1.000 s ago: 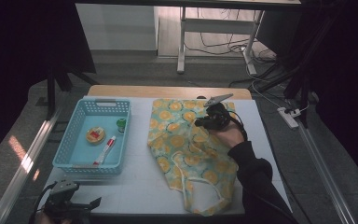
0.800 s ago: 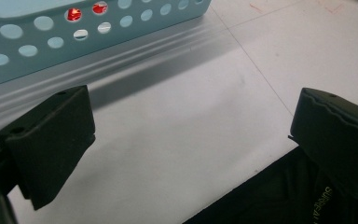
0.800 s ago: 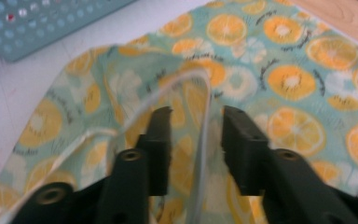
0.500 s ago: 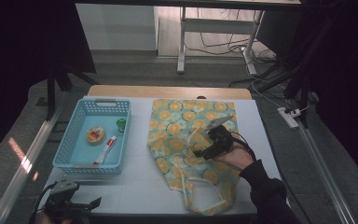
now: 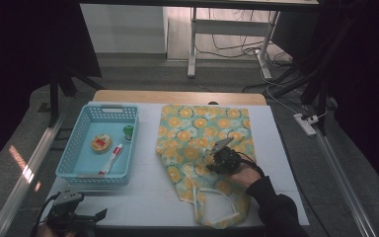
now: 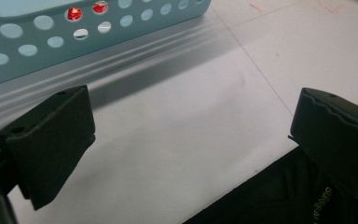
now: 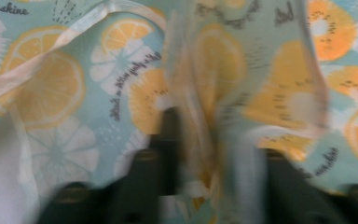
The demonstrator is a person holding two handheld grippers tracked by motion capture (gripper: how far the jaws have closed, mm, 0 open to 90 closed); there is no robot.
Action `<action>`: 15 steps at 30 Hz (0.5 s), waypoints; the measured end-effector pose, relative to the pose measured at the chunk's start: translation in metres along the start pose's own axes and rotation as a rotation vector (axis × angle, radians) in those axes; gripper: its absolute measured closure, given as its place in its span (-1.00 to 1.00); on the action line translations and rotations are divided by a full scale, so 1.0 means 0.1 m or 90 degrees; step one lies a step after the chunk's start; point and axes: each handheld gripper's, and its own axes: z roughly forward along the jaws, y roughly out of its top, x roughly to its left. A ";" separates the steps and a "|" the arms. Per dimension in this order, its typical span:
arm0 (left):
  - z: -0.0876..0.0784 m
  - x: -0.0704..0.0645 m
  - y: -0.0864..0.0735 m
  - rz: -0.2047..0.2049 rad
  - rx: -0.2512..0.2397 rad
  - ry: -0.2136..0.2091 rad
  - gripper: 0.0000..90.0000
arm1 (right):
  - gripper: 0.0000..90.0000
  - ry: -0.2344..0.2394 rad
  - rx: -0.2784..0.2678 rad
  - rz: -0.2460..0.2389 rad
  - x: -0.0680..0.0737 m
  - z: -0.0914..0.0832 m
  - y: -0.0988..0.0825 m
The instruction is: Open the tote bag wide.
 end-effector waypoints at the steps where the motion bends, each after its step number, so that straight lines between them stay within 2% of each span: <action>1: 0.00 0.00 0.00 0.000 0.000 0.000 -1.00 | 0.99 0.006 -0.002 0.003 -0.02 -0.03 0.02; 2: 0.00 0.00 0.00 0.000 0.000 0.000 -1.00 | 1.00 0.020 -0.007 0.013 -0.05 -0.06 0.04; 3: 0.00 0.00 0.00 0.000 0.000 0.000 -1.00 | 1.00 0.020 -0.007 0.013 -0.05 -0.06 0.04; 4: 0.00 0.00 0.00 0.000 0.001 0.000 -1.00 | 1.00 0.043 -0.023 0.033 -0.11 -0.14 0.11; 5: 0.00 0.00 0.00 0.000 0.001 -0.001 -1.00 | 1.00 0.043 -0.023 0.033 -0.11 -0.14 0.11; 6: 0.00 0.00 0.00 0.000 0.001 0.000 -1.00 | 1.00 0.051 -0.043 0.041 -0.17 -0.23 0.20; 8: 0.00 0.00 0.00 0.000 0.001 0.000 -1.00 | 1.00 0.060 -0.057 0.046 -0.22 -0.32 0.29; 12: 0.00 0.00 0.00 -0.001 0.000 -0.001 -1.00 | 1.00 0.059 -0.075 0.050 -0.31 -0.42 0.43; 13: 0.00 0.00 0.00 -0.001 0.000 -0.001 -1.00 | 1.00 0.054 -0.084 0.055 -0.37 -0.47 0.52; 15: 0.00 0.00 0.00 -0.001 0.000 -0.002 -1.00 | 1.00 0.050 -0.086 0.054 -0.39 -0.49 0.55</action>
